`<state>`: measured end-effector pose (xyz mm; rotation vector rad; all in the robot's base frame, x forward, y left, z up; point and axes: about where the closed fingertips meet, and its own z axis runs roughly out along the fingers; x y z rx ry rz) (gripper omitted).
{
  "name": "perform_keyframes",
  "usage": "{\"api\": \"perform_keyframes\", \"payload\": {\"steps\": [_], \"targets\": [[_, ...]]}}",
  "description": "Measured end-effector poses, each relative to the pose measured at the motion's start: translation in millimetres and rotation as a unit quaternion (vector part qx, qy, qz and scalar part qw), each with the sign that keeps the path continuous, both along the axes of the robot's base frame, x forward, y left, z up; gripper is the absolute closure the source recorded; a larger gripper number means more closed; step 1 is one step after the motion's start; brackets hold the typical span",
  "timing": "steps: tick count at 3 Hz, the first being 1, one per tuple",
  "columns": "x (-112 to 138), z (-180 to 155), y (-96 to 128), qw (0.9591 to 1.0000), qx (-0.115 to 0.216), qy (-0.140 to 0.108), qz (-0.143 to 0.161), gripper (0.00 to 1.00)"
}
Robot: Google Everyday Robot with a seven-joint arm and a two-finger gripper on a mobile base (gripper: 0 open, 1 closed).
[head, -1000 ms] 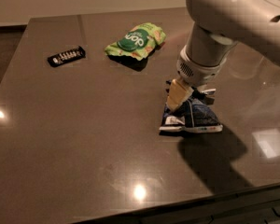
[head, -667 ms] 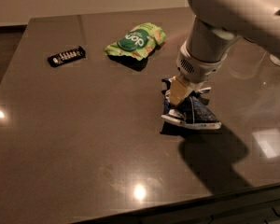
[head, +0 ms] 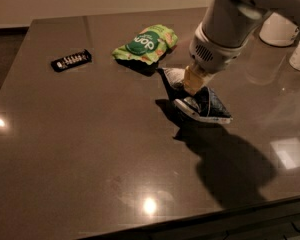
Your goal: Pick blue chip bag
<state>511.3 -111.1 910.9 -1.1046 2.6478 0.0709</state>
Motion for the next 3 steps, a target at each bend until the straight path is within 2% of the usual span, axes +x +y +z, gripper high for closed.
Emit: {"api": "perform_keyframes", "payload": {"steps": [1,3], "targets": [[-0.6,30.9,7.7,0.9991,0.014,-0.010,0.038,1.00],[1.7,93.5,26.4,0.9924,0.034,-0.045,0.109,1.00]]}}
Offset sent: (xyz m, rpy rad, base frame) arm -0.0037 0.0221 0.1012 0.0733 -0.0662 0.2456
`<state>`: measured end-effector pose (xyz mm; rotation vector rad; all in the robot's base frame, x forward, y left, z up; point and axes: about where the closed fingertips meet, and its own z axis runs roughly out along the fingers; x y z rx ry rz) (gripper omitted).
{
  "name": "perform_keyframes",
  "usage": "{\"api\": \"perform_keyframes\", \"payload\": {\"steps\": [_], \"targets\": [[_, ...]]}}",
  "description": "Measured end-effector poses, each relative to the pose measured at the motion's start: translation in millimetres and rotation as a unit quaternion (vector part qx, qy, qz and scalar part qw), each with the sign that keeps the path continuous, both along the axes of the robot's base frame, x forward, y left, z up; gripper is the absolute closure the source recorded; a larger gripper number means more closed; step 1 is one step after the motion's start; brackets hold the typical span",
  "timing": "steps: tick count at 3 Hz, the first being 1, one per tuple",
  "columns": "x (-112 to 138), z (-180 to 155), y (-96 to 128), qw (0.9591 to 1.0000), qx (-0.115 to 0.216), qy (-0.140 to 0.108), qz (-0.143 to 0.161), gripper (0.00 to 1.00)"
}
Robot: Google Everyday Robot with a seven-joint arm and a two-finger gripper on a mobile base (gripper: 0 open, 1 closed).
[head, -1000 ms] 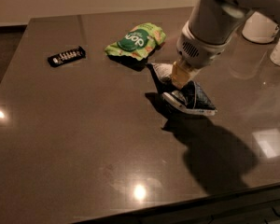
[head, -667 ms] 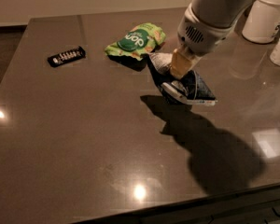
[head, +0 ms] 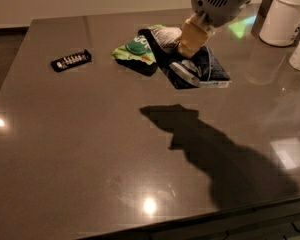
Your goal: Pick blue chip bag
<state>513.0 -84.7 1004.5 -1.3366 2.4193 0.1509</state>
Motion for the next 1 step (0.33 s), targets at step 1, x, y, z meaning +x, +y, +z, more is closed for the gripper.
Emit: {"api": "perform_keyframes", "payload": {"steps": [1], "targets": [[0.2,-0.1,0.2,1.0000,0.000,0.000,0.000,1.00]]}}
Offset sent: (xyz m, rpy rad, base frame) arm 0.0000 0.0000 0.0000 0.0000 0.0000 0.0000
